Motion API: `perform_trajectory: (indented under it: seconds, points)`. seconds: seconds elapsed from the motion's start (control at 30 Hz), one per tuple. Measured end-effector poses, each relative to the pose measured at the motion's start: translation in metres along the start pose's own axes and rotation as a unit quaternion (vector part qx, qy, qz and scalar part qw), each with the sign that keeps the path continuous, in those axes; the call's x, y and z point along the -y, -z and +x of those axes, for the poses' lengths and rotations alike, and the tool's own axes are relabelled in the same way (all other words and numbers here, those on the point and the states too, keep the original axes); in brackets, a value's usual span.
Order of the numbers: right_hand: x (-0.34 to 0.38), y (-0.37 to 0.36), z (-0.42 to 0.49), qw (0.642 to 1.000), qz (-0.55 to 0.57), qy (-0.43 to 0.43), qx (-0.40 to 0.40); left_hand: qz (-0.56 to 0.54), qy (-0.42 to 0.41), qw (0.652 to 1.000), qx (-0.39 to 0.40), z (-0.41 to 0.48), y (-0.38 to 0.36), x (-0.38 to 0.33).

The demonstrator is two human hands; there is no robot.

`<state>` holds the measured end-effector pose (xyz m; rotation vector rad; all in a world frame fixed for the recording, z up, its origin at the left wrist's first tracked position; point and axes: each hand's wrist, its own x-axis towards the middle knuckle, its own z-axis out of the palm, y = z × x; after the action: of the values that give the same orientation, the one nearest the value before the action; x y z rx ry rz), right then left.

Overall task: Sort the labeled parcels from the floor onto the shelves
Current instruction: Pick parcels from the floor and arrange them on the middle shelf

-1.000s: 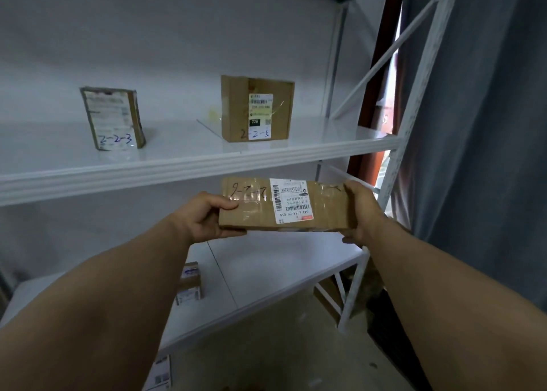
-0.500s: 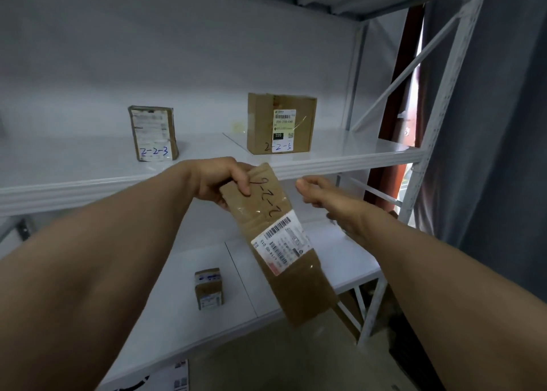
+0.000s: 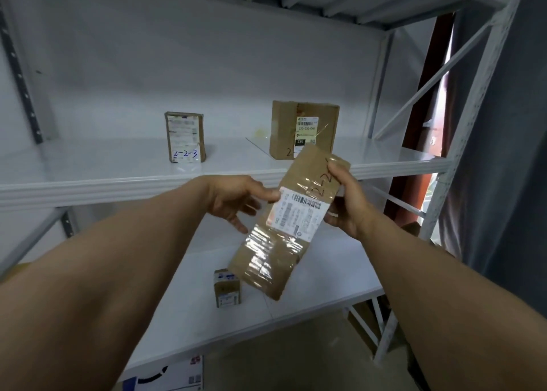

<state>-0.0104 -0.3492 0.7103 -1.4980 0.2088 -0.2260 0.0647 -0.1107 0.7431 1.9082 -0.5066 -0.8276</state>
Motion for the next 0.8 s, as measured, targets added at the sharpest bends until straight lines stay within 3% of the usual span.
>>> perform_trajectory:
  seconds: [0.1, 0.27, 0.47, 0.57, 0.7, 0.8]
  points:
    - [0.001, -0.005, 0.001, 0.998, 0.051, 0.009, -0.027, 0.018, 0.055, 0.994, 0.094, -0.008, 0.001, 0.019]
    - [-0.004, -0.009, 0.001, 0.997, 0.066, -0.007, -0.039, 0.061, 0.087, 0.990, 0.097, -0.011, 0.011, 0.020]
    - [0.007, -0.015, 0.011, 0.974, -0.159, 0.003, -0.164, 0.147, 0.157, 0.974, 0.074, -0.010, 0.032, 0.009]
    - [0.018, -0.021, 0.013, 0.925, -0.325, 0.052, -0.191, 0.153, 0.147, 0.976, 0.051, -0.004, 0.040, -0.002]
    - [0.033, -0.038, 0.008, 0.790, -0.536, 0.188, -0.230, 0.158, 0.067, 0.984, 0.051, 0.006, 0.044, -0.032]
    - [0.042, -0.039, 0.002, 0.778, -0.537, 0.208, -0.249, 0.167, -0.011, 0.985, 0.030, 0.011, 0.042, -0.052]
